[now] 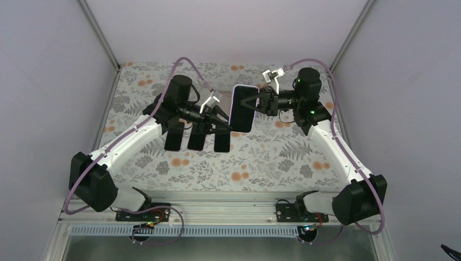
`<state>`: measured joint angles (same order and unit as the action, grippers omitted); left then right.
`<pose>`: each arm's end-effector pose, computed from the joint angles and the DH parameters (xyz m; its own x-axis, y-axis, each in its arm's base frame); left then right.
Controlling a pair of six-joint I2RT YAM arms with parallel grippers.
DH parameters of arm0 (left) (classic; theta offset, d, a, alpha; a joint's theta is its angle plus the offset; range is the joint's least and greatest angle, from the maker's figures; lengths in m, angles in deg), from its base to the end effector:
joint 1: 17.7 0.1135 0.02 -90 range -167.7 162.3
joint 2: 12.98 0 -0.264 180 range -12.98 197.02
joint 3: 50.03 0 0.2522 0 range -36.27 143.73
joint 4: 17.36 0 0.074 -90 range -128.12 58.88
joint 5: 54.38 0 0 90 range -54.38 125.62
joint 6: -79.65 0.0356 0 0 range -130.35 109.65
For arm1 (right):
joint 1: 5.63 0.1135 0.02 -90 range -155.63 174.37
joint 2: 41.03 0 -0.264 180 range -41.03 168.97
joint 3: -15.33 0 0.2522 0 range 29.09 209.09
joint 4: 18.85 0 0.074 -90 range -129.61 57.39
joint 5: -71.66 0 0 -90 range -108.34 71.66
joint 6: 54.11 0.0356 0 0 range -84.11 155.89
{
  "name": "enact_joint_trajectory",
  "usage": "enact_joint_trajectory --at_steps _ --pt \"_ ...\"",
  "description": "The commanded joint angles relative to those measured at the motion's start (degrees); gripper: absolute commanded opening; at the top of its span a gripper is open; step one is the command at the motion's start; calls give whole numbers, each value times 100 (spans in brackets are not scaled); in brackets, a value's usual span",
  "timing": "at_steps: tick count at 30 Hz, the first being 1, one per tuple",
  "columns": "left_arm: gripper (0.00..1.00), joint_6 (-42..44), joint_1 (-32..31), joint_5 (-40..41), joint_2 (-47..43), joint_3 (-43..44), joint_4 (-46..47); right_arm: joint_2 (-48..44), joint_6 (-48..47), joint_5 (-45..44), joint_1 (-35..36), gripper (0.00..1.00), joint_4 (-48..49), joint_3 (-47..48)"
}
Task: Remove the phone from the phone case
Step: Remove the phone case from the phone.
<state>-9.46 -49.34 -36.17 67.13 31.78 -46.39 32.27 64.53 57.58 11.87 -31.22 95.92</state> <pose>0.2397 -0.1874 0.3420 -0.3771 0.2381 -0.8950 0.8883 -0.1804 -0.4223 0.2534 0.1161 0.3910 -0.5508 -0.0514 -0.8330 -0.8324 -0.0386 0.5528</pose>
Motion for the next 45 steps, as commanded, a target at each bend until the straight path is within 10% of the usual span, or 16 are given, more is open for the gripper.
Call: enact_joint_trajectory --at_steps 1,17,27,45 --pt "30 250 -1 24 54 90 6 -31 698 275 -70 4 734 -79" --pt "34 434 -6 109 46 2 -40 -73 992 257 -194 4 1011 -202" --pt "16 283 -9 679 217 48 81 -171 1469 355 -193 4 1554 -419" --pt "13 878 26 1650 303 232 -311 26 4373 340 -194 4 3378 -838"
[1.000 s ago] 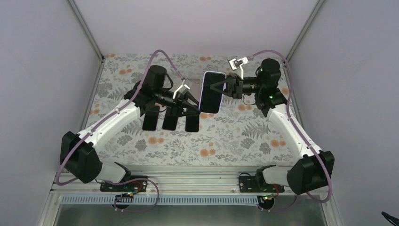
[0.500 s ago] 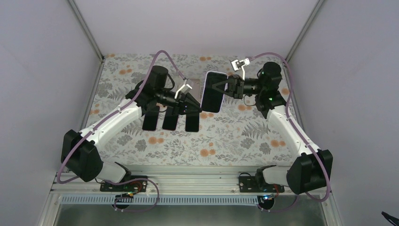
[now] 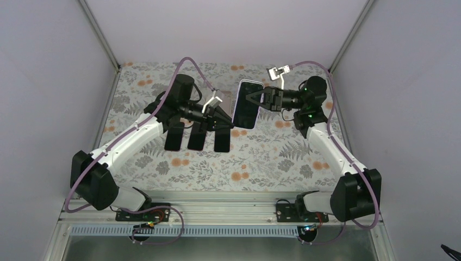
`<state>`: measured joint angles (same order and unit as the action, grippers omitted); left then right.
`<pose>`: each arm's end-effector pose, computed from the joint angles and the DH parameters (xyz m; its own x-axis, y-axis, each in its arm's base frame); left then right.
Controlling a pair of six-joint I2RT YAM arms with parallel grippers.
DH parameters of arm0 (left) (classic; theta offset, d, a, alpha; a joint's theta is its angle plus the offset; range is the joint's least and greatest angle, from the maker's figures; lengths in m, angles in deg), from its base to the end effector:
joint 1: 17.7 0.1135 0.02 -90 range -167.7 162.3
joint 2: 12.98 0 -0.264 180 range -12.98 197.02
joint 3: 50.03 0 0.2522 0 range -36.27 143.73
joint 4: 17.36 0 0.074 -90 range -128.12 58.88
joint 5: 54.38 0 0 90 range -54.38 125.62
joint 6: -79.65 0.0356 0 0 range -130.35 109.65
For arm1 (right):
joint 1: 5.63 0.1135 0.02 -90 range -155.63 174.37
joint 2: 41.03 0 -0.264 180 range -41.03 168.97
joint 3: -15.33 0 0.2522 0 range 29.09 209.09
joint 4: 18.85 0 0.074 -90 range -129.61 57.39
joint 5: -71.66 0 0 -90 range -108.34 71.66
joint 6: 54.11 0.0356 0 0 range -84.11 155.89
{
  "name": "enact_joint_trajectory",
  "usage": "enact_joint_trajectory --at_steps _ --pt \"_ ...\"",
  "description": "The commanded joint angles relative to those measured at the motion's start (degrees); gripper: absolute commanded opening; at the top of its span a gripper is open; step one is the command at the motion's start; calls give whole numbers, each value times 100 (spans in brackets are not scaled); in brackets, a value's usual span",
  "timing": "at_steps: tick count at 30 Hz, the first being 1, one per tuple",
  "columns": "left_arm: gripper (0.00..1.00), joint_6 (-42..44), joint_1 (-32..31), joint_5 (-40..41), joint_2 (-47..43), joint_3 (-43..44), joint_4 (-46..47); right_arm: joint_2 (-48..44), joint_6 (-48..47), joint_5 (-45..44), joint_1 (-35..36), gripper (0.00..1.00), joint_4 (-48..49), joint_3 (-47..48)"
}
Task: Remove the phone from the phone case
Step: Remove the phone case from the phone.
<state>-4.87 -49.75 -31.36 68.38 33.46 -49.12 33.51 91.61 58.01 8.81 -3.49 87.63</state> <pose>0.2443 -0.1916 0.3404 -0.3326 0.2523 -0.9087 0.9216 -0.1177 -0.3699 0.2644 0.1038 0.3768 -0.6821 0.0257 -0.7308 -0.7310 -0.0510 0.6805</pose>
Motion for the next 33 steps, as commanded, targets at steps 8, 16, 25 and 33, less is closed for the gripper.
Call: enact_joint_trajectory --at_steps 8,16,25,33 --pt "14 519 76 1743 159 65 -95 -32 2964 186 113 3 1639 -282" --pt "23 593 77 2259 159 50 -107 31 4083 -91 112 3 2706 -595" --pt "25 613 85 2687 211 32 -95 43 5074 -331 80 3 3861 -768" --pt "29 575 98 3056 255 -12 -69 -1 5377 -434 77 3 4358 -829"
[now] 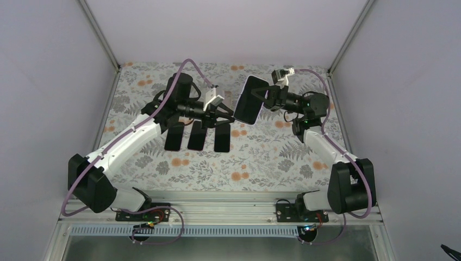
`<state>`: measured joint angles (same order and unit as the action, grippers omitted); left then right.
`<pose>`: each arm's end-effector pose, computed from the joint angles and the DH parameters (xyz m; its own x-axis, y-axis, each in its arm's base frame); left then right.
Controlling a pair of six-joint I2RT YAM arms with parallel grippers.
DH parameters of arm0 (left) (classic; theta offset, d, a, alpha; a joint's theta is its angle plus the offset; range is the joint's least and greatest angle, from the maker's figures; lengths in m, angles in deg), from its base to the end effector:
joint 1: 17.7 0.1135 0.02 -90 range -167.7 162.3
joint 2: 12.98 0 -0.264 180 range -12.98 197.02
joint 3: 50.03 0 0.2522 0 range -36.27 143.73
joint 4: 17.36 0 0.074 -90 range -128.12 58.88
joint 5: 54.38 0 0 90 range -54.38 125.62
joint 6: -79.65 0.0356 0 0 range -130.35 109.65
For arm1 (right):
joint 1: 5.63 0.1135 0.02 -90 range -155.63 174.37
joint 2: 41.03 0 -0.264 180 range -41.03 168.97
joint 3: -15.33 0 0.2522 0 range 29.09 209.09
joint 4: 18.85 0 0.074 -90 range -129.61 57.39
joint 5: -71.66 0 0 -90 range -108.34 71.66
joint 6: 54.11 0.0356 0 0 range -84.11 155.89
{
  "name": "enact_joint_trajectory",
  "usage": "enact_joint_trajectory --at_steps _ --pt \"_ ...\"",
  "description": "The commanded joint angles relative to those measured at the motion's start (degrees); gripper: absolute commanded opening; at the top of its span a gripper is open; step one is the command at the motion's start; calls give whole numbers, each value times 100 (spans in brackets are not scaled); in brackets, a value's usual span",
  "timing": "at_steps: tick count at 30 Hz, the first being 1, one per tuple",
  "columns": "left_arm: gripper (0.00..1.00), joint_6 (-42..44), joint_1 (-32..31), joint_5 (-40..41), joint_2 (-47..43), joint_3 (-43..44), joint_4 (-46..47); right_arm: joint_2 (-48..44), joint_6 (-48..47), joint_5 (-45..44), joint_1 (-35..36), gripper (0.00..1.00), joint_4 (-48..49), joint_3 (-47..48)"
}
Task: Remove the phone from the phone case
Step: Remove the phone case from the phone.
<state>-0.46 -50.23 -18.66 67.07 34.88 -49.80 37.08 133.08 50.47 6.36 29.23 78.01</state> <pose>0.2456 -0.1909 0.3510 -0.2264 0.2633 -0.9378 0.9740 0.0609 -0.2181 0.2688 0.0910 0.3516 -0.9024 0.1750 -0.3937 -0.4181 -0.1350 0.8983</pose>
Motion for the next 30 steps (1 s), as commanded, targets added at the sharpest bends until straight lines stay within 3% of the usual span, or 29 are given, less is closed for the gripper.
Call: enact_joint_trajectory --at_steps 1,7,12,26,30 --pt "29 109 161 1803 394 -145 1 -372 1220 325 314 3 1101 139" --pt "29 -330 373 1316 454 -37 102 -400 1058 387 321 3 1126 119" --pt "29 -758 423 668 560 61 268 -539 76 637 448 3 599 124" --pt "30 -1164 447 -342 362 -71 652 -607 -4576 938 962 3 -4376 1141" --pt "30 -1445 516 -747 344 -102 905 -606 -5139 916 980 3 -4948 1254"
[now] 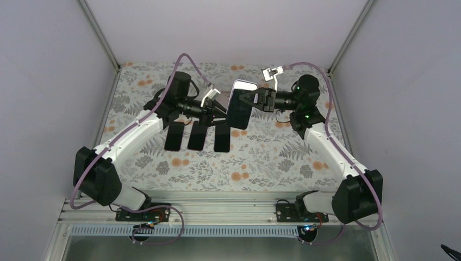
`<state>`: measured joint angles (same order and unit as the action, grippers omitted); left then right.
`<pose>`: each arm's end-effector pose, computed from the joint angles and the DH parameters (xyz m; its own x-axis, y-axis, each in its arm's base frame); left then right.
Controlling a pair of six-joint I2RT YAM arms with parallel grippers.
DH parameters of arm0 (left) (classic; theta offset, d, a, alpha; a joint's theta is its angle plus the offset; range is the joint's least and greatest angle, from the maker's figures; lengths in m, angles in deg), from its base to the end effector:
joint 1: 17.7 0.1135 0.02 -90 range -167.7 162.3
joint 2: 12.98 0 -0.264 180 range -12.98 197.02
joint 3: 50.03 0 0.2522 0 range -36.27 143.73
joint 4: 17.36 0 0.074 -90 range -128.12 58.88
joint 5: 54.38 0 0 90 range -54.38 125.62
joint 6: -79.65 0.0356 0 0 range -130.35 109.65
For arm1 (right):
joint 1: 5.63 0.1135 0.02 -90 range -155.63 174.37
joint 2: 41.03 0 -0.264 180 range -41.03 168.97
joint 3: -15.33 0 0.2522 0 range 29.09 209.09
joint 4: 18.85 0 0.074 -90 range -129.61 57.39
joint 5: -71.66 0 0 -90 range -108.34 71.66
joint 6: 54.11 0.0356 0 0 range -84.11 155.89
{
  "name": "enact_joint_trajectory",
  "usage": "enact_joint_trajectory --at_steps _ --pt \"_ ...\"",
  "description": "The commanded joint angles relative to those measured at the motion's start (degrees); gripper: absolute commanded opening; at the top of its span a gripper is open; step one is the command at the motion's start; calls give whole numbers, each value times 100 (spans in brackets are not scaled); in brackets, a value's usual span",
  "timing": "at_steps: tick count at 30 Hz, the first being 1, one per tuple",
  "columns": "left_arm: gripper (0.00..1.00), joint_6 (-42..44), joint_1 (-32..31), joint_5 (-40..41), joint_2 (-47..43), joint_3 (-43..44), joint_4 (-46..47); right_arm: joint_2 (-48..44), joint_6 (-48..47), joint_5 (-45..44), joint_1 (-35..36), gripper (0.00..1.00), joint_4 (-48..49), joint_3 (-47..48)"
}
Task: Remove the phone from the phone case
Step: Remove the phone case from the phone.
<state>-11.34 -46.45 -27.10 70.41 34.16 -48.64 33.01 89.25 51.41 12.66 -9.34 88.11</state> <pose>0.2650 -0.1815 0.3335 -0.4601 0.2434 -0.8539 0.8842 0.0376 -0.4656 0.2601 0.1211 0.3742 -0.7132 0.0568 -0.6986 -0.7003 -0.0139 0.7138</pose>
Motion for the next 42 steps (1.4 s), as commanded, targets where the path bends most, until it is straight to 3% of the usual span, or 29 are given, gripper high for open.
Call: enact_joint_trajectory --at_steps 1,8,14,26,30,42 --pt "30 -444 160 0 13 -38 859 -203 -915 813 351 3 -1228 260" --pt "31 -913 203 -557 33 -100 1332 -127 -1758 733 357 3 -2026 317" --pt "29 -1563 203 -910 43 -295 1932 29 -1792 800 368 3 -2000 290" --pt "10 -3086 203 -1168 145 -961 3630 326 -1294 908 369 4 -1572 169" --pt "3 -3104 223 -1124 133 -1047 3626 466 -1314 880 262 17 -1625 290" --pt "2 -3850 561 -1017 198 -1412 4290 820 -1940 529 -391 55 -2594 1187"
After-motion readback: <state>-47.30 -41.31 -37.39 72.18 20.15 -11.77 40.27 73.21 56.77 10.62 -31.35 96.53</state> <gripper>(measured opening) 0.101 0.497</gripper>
